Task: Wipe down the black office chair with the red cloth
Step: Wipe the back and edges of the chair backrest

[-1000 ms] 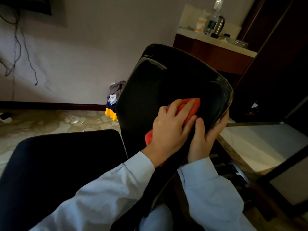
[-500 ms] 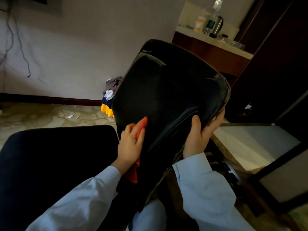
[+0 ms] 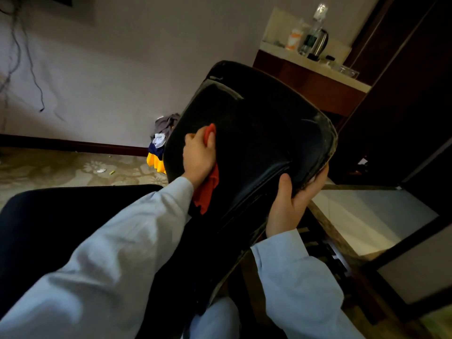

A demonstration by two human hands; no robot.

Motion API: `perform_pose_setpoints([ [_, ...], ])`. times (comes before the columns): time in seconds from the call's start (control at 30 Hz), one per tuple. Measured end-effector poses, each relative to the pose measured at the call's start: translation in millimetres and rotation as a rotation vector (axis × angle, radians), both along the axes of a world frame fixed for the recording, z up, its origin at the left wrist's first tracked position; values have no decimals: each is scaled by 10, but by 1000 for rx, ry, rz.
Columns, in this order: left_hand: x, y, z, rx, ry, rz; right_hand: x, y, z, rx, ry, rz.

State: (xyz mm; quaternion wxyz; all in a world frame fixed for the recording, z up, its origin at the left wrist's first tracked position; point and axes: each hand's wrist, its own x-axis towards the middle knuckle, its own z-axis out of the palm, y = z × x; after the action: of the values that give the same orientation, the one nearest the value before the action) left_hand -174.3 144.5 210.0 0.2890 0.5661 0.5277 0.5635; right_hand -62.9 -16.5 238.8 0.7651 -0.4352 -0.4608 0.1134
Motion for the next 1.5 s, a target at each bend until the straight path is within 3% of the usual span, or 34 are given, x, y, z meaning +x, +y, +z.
perform_pose_setpoints([
  [0.1,169,-130,63,-126,85,-57,12,20,-15,-7,5,-14],
  [0.17,192,-267,77,-101,76,-51,15,30,-23,-5,-2,-31],
  [0.37,155,-789,-21,162,198,-146,28,54,-43,-8,4,-49],
  [0.6,-45,-1278,-63,493,140,-391,17,68,-40,11,-21,-70],
  [0.67,-50,-1093,-27,480,56,-346,19,71,-43,11,-30,-73],
  [0.77,-13,-554,90,297,-19,-152,30,66,-47,-4,-28,-83],
  [0.83,-25,-152,187,151,37,-91,37,74,-54,-16,-35,-84],
  [1.03,148,357,302,78,157,-79,30,130,-19,-59,-40,-114],
  [1.4,216,-488,201,420,276,-146,36,114,0,-21,-10,-83],
  [1.5,57,-765,203,515,289,-313,31,101,1,-31,2,-84],
])
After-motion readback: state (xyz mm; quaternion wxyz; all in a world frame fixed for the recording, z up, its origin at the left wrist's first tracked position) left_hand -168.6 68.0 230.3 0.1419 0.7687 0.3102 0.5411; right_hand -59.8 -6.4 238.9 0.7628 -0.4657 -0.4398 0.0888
